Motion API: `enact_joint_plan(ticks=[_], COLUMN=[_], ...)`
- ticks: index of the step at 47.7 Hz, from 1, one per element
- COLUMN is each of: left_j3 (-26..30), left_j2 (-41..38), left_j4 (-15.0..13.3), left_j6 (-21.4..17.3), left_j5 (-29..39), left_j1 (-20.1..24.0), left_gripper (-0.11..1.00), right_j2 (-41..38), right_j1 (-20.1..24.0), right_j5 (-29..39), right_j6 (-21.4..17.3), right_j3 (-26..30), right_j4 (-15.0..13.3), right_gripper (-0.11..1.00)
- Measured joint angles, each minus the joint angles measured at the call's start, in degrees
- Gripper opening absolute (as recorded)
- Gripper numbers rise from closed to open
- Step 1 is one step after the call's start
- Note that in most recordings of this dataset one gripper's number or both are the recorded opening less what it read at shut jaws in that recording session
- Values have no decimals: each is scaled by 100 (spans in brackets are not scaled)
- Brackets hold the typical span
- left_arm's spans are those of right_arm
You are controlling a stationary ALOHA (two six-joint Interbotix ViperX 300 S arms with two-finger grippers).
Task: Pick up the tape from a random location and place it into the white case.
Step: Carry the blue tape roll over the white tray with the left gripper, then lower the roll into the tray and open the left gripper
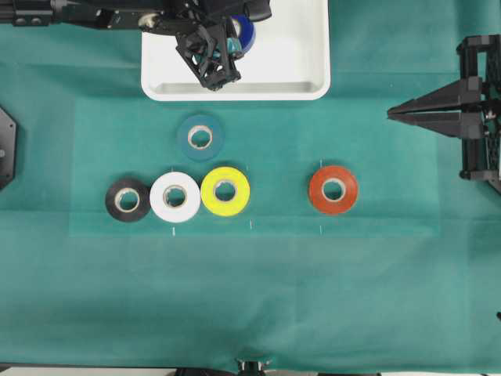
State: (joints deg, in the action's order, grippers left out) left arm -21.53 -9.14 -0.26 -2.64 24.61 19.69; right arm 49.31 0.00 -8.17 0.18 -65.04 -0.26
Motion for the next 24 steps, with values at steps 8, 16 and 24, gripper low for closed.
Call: enact_joint_plan(ticks=[8,16,24], left_j3=[-9,0,0], left_j2=[-167,-360,-431], left_j4=[9,0,0], left_j6=[0,0,0], left_j5=[-97,-114,-114], left_j1=[0,-9,0], left_gripper=[25,25,25], right_j2=[-35,-53,-62], right_j1=[0,-9,0], right_j5=[0,0,0], right_j6=[9,9,9], right_j3=[0,0,0], right_j4=[0,0,0], right_gripper=[0,0,0])
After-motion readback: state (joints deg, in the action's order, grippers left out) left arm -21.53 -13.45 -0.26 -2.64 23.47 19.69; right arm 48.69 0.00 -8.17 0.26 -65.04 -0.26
